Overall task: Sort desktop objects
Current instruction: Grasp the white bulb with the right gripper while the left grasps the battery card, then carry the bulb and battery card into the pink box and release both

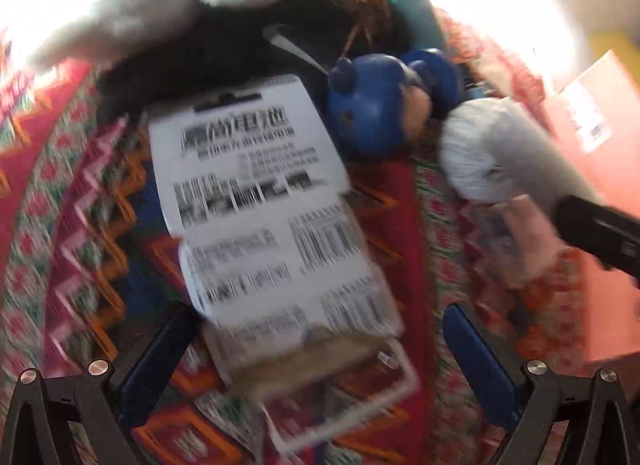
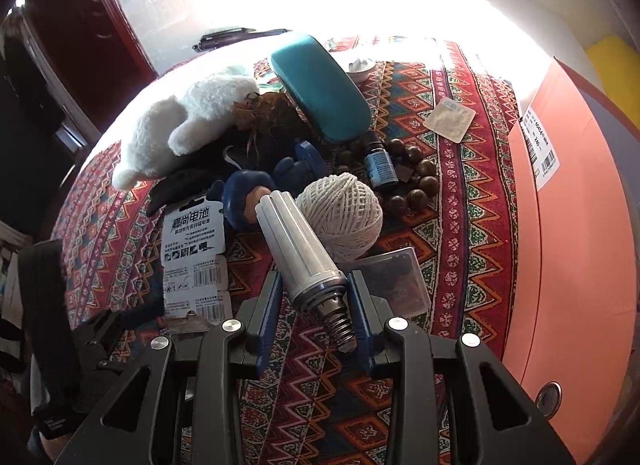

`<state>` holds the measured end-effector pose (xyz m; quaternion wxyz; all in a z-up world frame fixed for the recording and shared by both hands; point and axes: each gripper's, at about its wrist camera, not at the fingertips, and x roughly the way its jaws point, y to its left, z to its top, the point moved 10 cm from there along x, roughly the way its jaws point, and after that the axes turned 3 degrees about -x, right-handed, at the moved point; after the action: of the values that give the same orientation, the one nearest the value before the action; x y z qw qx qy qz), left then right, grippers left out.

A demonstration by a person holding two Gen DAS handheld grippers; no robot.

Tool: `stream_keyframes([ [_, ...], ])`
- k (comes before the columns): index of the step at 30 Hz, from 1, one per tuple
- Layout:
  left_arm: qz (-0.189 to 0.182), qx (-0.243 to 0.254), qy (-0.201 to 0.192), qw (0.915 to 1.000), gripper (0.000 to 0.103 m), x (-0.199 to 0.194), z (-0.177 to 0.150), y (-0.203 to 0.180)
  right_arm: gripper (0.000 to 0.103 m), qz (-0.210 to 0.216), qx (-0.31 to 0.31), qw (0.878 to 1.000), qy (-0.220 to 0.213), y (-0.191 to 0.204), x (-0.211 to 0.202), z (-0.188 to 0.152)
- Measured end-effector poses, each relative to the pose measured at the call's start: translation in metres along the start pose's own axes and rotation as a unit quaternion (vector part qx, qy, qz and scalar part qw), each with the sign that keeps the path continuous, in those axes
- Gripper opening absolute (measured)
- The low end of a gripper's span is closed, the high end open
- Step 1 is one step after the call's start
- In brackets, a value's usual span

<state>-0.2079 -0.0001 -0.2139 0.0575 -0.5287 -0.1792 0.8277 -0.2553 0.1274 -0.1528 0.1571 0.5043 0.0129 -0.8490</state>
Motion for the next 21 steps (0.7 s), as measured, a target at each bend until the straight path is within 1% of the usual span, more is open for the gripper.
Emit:
stream_keyframes([
  [2, -0.036, -0.034, -0.002, 0.9988, 0.103, -0.009, -0.003, 0.005, 0.036, -0.003, 0.005, 1.000, -0.003, -0.005, -0.002, 0.002],
  [4, -0.032, -0.067, -0.015, 0.9971, 0.103, -0.009, 0.009, 0.012, 0.036, -0.003, 0.010, 1.000, -0.005, -0.008, -0.002, 0.003],
  [5, -0.014, -0.073, -0.024, 0.9970, 0.103, -0.006, 0.018, 0.015, 0.036, -0.002, 0.013, 1.000, -0.006, -0.009, -0.003, 0.003],
  [7, 0.049, -0.053, -0.043, 0.9965, 0.103, 0.004, 0.035, 0.016, 0.036, -0.001, 0.015, 1.000, -0.008, -0.010, -0.004, 0.004],
  [8, 0.094, -0.020, -0.044, 0.9944, 0.102, 0.010, 0.036, 0.014, 0.036, 0.000, 0.014, 1.000, -0.011, -0.008, -0.005, 0.005],
  [9, 0.139, 0.012, -0.045, 0.9892, 0.102, 0.016, 0.037, 0.011, 0.036, 0.001, 0.013, 1.000, -0.013, -0.007, -0.007, 0.005],
  [10, 0.171, 0.037, -0.051, 0.9833, 0.099, 0.019, 0.038, 0.008, 0.036, 0.002, 0.012, 1.000, -0.016, -0.006, -0.008, 0.006],
  [11, 0.165, 0.040, -0.067, 0.9832, 0.093, 0.014, 0.035, 0.006, 0.036, 0.004, 0.011, 1.000, -0.019, -0.005, -0.010, 0.007],
  [13, 0.142, 0.037, -0.081, 0.9858, 0.074, 0.000, 0.025, 0.010, 0.035, 0.006, 0.009, 1.000, -0.024, -0.003, -0.013, 0.008],
  [14, 0.132, 0.038, -0.088, 0.9866, 0.069, -0.008, 0.020, 0.013, 0.035, 0.007, 0.008, 1.000, -0.026, -0.002, -0.015, 0.008],
  [17, 0.095, 0.030, -0.095, 0.9904, 0.069, -0.035, 0.004, 0.025, 0.035, 0.011, 0.005, 0.999, -0.034, 0.002, -0.019, 0.010],
  [18, 0.086, 0.029, -0.099, 0.9909, 0.069, -0.045, 0.000, 0.029, 0.035, 0.011, 0.007, 0.999, -0.043, 0.002, -0.027, 0.011],
  [21, 0.085, 0.028, -0.132, 0.9872, 0.069, -0.082, -0.004, 0.040, 0.035, 0.010, 0.014, 0.997, -0.078, 0.000, -0.056, 0.016],
])
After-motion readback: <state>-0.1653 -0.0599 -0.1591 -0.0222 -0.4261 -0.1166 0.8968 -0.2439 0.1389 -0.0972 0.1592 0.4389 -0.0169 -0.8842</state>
